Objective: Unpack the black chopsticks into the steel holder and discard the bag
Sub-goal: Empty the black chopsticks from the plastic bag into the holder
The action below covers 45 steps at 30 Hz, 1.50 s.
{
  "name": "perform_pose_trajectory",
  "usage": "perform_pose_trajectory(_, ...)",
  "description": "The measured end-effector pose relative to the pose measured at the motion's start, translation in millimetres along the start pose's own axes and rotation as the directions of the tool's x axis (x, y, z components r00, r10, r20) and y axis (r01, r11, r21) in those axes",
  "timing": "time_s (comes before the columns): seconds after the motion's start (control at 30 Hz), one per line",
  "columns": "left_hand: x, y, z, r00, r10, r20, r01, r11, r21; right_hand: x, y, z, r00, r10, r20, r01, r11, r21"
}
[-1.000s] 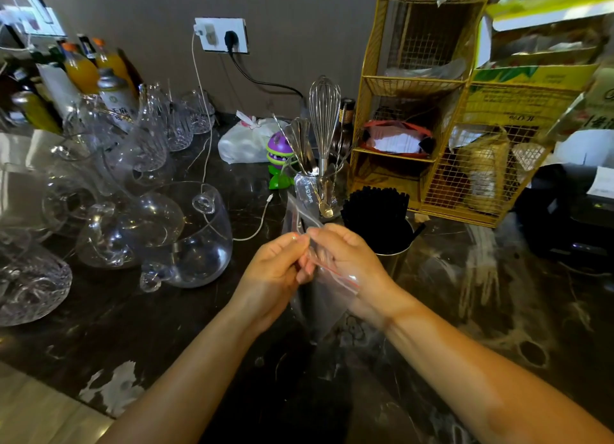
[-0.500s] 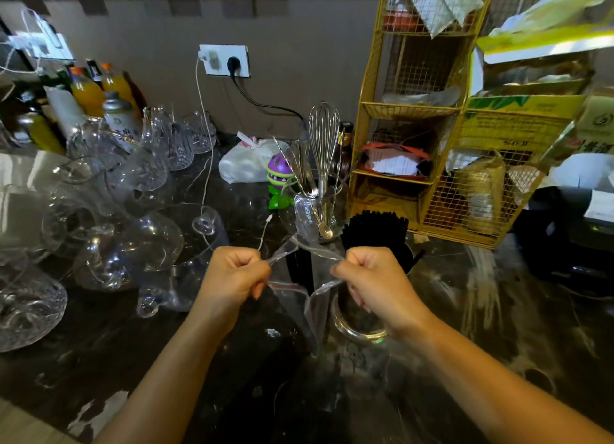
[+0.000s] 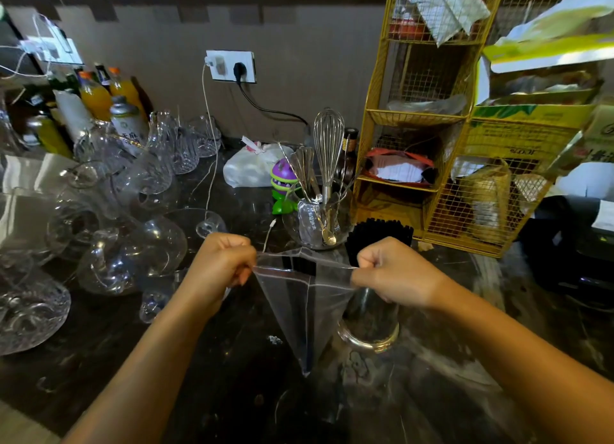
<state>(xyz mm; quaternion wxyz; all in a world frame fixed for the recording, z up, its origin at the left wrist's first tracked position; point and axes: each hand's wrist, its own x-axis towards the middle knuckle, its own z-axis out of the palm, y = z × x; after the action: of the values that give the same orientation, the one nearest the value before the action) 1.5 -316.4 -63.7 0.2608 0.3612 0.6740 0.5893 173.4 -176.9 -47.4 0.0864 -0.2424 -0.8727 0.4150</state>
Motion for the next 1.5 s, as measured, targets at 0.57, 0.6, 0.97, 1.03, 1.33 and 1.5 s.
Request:
perform_pose_trajectory(0.57, 36, 107, 23, 0.685, 0.311, 0.658, -0.725, 0.375, 0.578, 6, 5, 2, 0.861, -0.005, 0.509, -0.496, 0.218, 0.84)
perform_pose_trajectory(0.6, 34, 108, 29, 0.643, 0.319, 0.697, -0.766, 0.271, 0.583, 7, 5, 5, 0.859, -0.054, 0.51, -0.498, 0.144, 0.855)
perform_pose_trajectory(0.97, 25, 96, 33, 0.609, 0.33, 0.721, -0.689, 0.67, 0.276, 6, 0, 7, 0.945, -0.117, 0.304, -0.297, 0.072, 0.952)
perform_pose_trajectory(1.03, 34, 90, 24, 0.778, 0.32, 0.54, -0.516, 0.816, 0.26, 6, -3, 2, 0.955, -0.107, 0.275, -0.264, 0.109, 0.958)
perform_pose_trajectory(1.33, 56, 37, 43, 0.889, -0.171, 0.425, 0.353, 0.847, -0.397, 18, -6, -33, 0.982, -0.134, 0.134, -0.075, 0.378, 0.923)
perform_pose_trajectory(1.5, 81, 54, 69, 0.893, -0.075, 0.443, 0.256, 0.895, -0.365, 28, -2, -48, 0.994, 0.102, -0.032, -0.033, 0.577, 0.816)
